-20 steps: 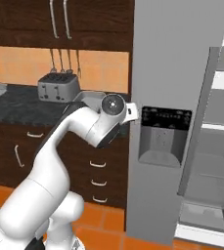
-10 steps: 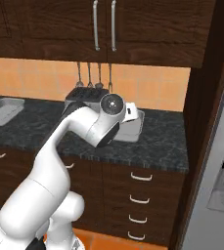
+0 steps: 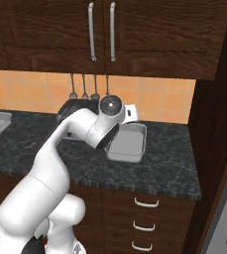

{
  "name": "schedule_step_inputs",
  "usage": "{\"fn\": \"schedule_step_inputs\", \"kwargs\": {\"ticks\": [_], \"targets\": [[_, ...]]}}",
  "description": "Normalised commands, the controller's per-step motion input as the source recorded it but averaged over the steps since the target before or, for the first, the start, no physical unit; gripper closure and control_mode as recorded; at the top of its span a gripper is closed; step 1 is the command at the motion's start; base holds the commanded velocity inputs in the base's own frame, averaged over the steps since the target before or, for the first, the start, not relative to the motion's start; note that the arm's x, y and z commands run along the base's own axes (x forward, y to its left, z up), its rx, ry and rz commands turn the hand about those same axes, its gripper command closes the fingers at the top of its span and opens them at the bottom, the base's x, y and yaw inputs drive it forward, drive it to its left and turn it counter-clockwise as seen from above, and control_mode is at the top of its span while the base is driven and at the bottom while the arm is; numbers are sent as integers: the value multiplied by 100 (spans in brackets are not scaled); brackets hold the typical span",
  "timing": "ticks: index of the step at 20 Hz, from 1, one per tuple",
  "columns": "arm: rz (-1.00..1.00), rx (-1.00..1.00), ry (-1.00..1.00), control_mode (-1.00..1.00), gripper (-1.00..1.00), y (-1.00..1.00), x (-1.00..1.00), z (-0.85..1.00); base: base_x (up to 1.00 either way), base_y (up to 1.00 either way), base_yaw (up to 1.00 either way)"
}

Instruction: Place one potato and one chicken drumstick in each tupperware on the nearby counter, to pack two identical lunches.

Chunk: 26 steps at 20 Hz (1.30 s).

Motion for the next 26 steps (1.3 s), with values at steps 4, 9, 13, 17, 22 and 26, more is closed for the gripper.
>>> {"fn": "schedule_step_inputs", "kwargs": {"ticks": [4, 9, 13, 17, 22, 26], "targets": [[-8, -2, 6, -100, 100, -2, 59, -65, 0, 0, 0], [-1, 2, 14, -100, 100, -8, 96, -69, 0, 0, 0], [-6, 20, 30, -100, 100, -44, 89, -50, 0, 0, 0], [-5, 26, 22, -100, 100, -54, 62, -29, 0, 0, 0], [0, 4, 3, -100, 100, -17, 44, -44, 0, 0, 0], [0, 0, 0, -100, 100, 0, 47, -57, 0, 0, 0]]}}
